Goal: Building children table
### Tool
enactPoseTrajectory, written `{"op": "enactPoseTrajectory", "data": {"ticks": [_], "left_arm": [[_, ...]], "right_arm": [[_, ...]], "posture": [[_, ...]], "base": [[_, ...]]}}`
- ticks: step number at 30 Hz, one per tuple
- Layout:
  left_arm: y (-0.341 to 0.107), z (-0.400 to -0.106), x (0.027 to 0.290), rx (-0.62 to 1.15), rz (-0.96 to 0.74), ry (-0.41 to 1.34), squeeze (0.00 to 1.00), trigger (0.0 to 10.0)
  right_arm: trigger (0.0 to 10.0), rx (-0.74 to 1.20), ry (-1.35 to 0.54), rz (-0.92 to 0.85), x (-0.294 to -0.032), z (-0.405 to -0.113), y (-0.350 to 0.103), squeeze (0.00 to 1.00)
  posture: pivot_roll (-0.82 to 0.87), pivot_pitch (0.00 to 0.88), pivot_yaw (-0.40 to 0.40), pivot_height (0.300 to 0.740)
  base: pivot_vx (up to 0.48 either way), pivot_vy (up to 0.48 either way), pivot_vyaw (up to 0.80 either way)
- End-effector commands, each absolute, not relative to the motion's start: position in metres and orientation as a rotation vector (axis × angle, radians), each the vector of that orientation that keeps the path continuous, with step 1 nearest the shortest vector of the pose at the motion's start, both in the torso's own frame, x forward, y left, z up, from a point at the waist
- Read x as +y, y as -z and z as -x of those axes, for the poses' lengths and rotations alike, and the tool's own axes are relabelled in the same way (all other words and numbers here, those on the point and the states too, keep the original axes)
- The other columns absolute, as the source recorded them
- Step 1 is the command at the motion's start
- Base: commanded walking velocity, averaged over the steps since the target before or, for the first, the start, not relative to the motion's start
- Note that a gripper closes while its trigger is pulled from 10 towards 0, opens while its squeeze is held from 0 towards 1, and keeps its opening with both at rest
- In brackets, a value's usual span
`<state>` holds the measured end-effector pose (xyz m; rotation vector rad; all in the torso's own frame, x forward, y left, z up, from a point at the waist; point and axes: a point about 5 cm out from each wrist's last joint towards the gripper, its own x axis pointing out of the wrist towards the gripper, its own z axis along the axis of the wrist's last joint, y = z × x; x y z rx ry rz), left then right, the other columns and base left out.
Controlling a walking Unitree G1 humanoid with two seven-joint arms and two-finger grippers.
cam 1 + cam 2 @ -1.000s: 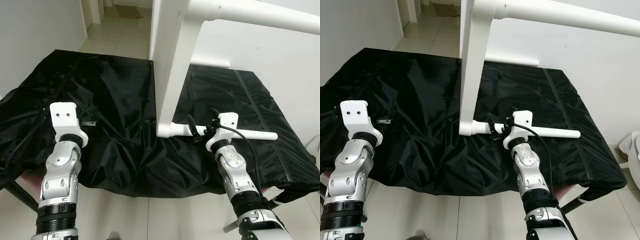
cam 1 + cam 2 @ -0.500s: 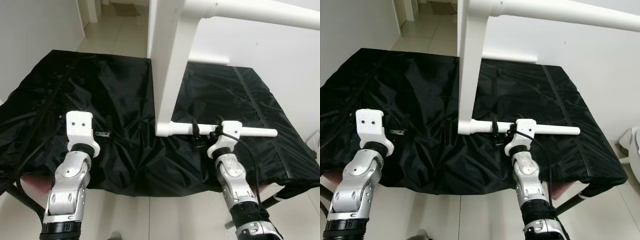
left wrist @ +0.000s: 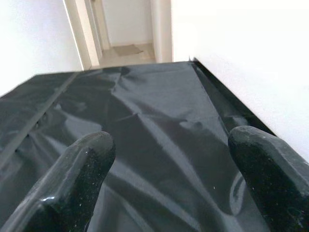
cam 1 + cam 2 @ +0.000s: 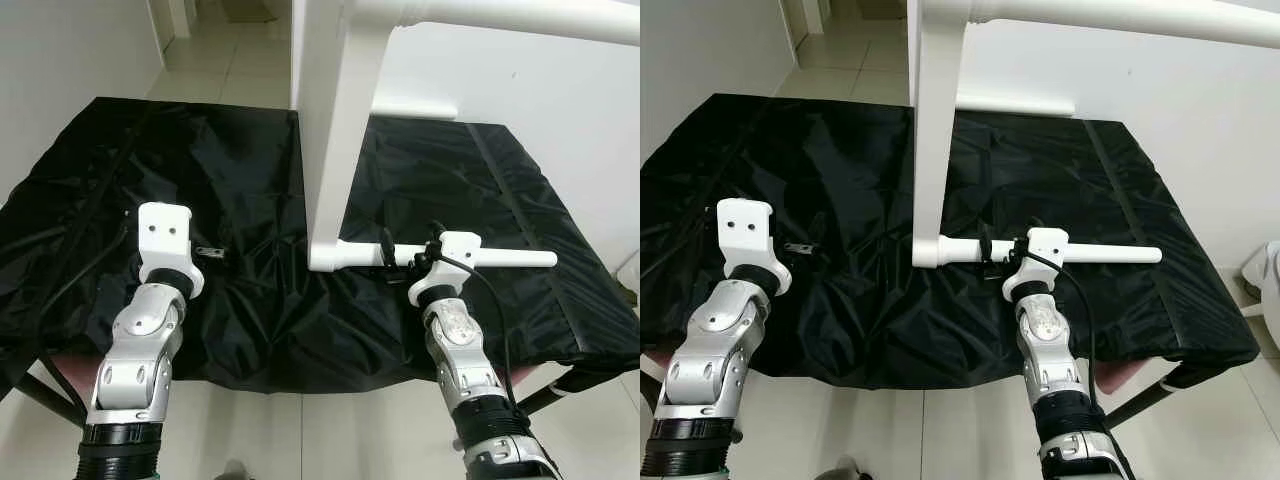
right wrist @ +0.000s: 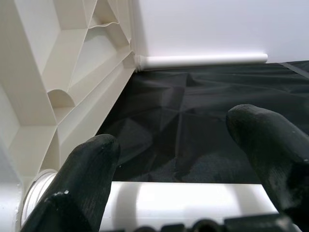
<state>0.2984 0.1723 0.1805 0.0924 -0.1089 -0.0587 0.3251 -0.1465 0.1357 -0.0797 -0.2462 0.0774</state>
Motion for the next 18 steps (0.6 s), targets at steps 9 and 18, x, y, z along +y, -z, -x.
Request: {"op": "enactPoseTrajectory", "data": {"ticks": [9,18], "left_arm": [[-0.171,-0.305,0.17,-0.071,-0.055,0.112,0.0,10.0],[-0.174,-0.315,0.167,-0.079,-0.053,0.143,0.0,10.0]], "right_arm": [[10.0,-0.254,-0.099,0.09,-0.142,-0.324,-0.136,0.0],[10.0,-0.276,-0.098,0.115,-0.147,-0.327,-0.142,0.0]], "posture": [[0.0,0.032,0.005,0.74],[-0.03,0.006,0.026,0.74]], "base": [[0.0,0.0,0.0],[0.0,0.0,0.0]]}}
